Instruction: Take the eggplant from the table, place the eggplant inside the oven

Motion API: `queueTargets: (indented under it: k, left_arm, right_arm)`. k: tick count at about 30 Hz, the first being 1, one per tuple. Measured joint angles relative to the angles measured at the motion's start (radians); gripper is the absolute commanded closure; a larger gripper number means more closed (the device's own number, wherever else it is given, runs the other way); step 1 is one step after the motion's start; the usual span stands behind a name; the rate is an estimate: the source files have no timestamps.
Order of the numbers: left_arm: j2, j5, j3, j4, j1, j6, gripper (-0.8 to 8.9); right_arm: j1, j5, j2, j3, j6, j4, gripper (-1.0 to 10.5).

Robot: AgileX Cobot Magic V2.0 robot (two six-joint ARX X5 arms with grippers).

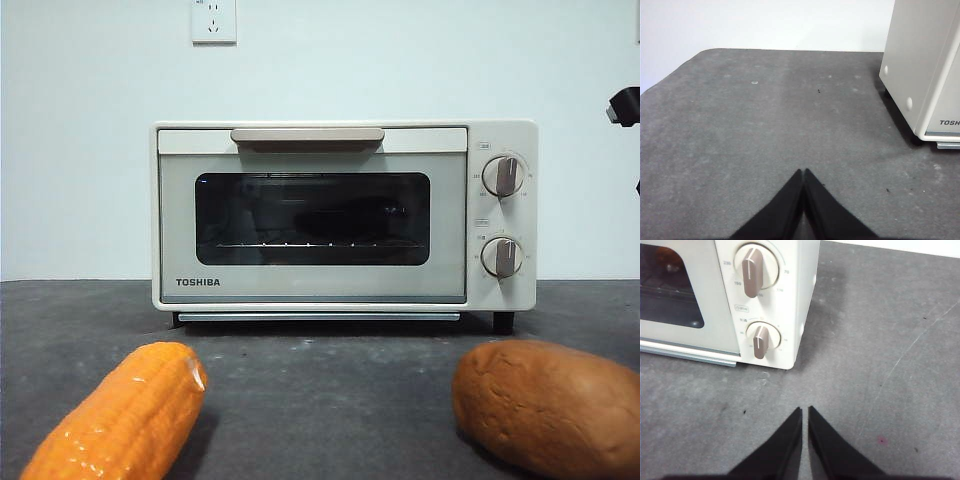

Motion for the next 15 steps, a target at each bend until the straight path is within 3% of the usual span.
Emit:
queueTargets:
  k: [8,10,12,15]
  left_arm:
    - [0.000,0.000,0.000,0.000,0.000,0.000,8.08]
    - [0.000,0.000,0.000,0.000,0.000,0.000,8.08]
    - [0.000,0.000,0.000,0.000,0.000,0.000,8.08]
    - [0.000,0.000,0.000,0.000,0.000,0.000,8.08]
  right_arm:
    - [0.000,0.000,-0.019,0.000,0.000,-0.005,9.4]
    - [0.000,0.010,-0.100,0.000,-0.004,-0.011,9.4]
    - [-0.011,0.076,-0.224,0.000,-0.049,-0.008,9.4]
    - [-0.104,0.103,-0.411,0.000,-0.111,-0.008,9.4]
